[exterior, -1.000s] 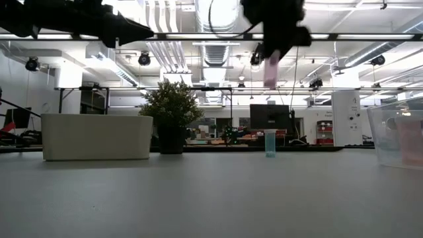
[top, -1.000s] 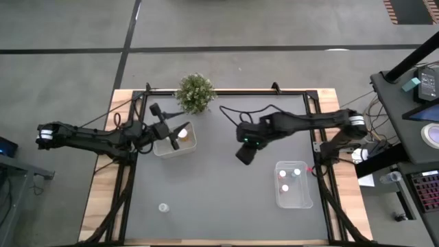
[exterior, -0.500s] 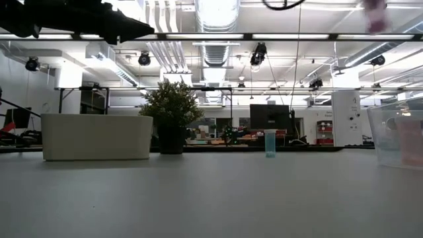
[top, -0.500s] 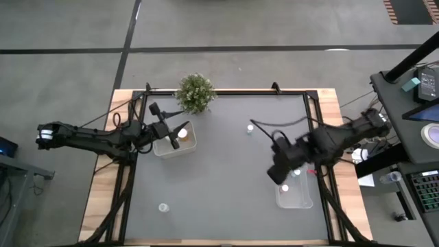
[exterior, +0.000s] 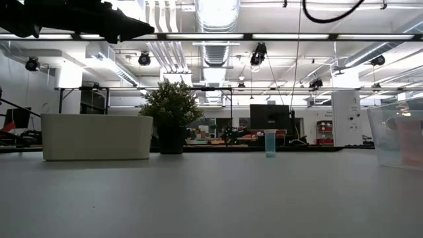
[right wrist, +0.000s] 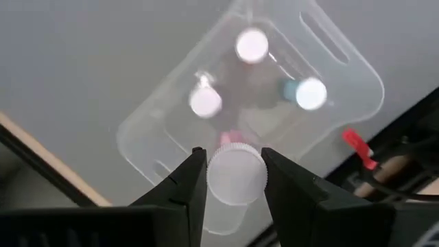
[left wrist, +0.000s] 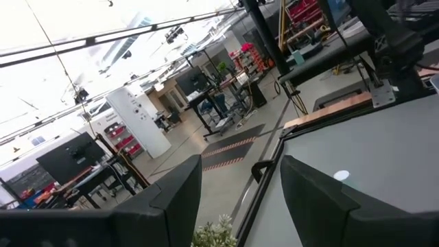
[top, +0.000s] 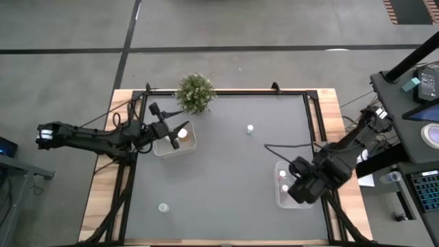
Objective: Pick and place medicine bottles into bin by pill shape (circle, oval)
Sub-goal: Put the pink pill bottle into the transparent bin
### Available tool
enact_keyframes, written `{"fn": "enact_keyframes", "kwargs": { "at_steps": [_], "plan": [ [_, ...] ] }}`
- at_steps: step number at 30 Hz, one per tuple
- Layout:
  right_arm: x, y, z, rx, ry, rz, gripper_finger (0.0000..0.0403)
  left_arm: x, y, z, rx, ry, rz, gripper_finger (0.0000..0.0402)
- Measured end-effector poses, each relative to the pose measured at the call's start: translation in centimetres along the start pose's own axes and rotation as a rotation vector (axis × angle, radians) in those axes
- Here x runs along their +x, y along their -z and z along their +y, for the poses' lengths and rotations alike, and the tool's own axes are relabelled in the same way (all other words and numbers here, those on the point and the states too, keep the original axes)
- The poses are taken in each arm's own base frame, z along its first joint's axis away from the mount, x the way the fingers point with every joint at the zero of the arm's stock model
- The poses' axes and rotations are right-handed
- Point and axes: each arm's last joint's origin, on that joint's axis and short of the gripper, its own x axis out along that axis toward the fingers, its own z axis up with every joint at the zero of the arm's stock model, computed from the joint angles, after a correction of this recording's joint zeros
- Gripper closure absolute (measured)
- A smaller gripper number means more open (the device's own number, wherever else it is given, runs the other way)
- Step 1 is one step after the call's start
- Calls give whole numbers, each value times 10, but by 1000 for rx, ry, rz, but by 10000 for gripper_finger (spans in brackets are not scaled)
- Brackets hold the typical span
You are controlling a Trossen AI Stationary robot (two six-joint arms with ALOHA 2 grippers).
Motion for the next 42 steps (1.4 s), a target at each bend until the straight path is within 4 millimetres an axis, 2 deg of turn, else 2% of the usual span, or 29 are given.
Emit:
{"fn": "enact_keyframes", "kwargs": {
  "at_steps": [9, 18, 34, 42],
  "plan": [
    [35, 28, -8, -126, 57, -43, 286, 0, 0, 0, -1, -1, -1, 221],
    [64, 36, -14, -168, 67, -126, 285, 0, 0, 0, -3, -2, -3, 221],
    [91, 38, -22, -172, 60, -121, 285, 0, 0, 0, -2, -2, -2, 221],
    [94, 39, -23, -171, 57, -90, 285, 0, 0, 0, -1, -1, -2, 221]
  ]
}}
